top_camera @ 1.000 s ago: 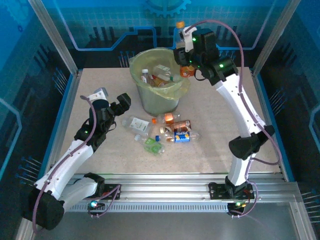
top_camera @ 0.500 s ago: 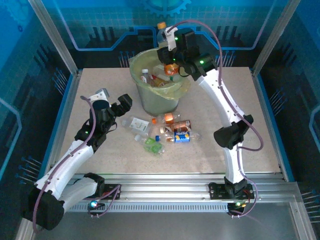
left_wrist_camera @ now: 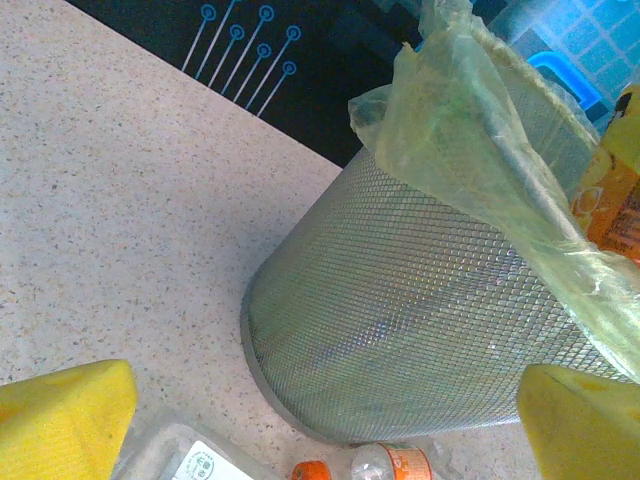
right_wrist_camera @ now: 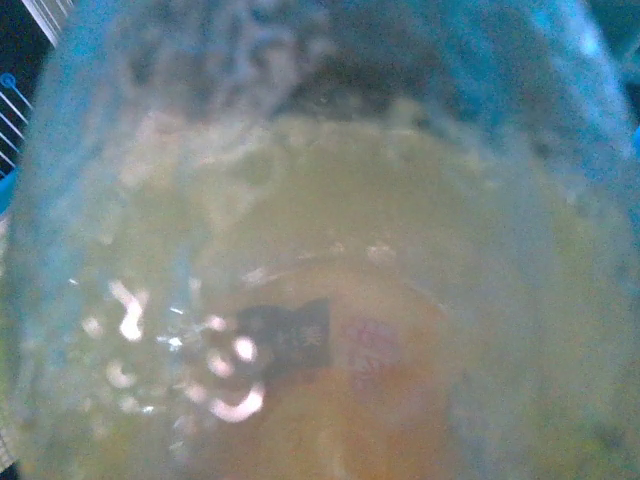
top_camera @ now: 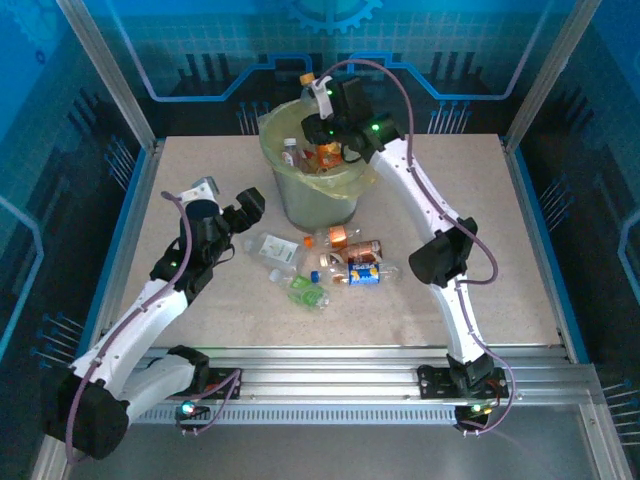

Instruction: Put the plastic bottles in the bin

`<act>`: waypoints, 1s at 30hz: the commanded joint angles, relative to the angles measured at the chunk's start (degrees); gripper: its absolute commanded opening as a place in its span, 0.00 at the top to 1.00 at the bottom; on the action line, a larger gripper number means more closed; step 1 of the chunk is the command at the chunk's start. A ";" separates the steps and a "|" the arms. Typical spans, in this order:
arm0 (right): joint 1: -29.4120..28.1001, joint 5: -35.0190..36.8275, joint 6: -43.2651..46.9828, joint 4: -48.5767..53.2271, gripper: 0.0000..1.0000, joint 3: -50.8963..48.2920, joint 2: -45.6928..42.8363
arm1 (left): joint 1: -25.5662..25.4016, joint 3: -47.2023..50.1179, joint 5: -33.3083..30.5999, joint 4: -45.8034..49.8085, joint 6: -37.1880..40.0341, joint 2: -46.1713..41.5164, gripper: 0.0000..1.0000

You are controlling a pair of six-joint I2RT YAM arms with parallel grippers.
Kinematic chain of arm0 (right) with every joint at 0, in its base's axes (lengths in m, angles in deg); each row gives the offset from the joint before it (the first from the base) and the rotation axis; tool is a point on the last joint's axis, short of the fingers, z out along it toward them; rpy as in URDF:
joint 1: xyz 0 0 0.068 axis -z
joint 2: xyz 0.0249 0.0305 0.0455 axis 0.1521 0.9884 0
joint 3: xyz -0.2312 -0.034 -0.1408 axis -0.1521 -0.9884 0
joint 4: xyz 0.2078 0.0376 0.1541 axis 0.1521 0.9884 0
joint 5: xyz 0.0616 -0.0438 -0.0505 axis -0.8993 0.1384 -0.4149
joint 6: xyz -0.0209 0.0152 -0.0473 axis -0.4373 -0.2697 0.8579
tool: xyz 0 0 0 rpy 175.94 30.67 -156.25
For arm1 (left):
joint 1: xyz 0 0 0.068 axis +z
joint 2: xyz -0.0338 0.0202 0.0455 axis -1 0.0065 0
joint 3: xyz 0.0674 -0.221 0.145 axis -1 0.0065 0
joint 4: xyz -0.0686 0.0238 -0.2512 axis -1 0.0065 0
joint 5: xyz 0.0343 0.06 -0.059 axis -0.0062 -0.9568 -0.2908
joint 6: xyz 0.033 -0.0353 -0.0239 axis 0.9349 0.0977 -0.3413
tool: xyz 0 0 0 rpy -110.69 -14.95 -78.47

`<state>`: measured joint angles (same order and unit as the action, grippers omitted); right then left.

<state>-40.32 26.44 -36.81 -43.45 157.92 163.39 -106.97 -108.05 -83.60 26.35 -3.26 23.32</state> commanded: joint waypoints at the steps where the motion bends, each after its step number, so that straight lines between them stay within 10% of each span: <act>1: -0.97 -0.84 -1.09 1.57 0.54 1.11 0.42 | 0.47 0.53 0.90 -1.37 -0.41 0.31 0.01; 20: -1.52 -10.10 -7.53 -1.51 0.45 -5.55 0.51 | 0.47 0.32 0.83 -1.12 -0.23 0.40 0.01; 30: -1.61 -11.94 -9.76 -1.13 0.23 -6.14 -0.03 | 0.47 -0.40 0.71 -0.71 0.29 0.49 0.01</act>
<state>-41.11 16.14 -45.57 -44.02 151.89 163.63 -106.97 -108.05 -83.60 26.35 -3.24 23.73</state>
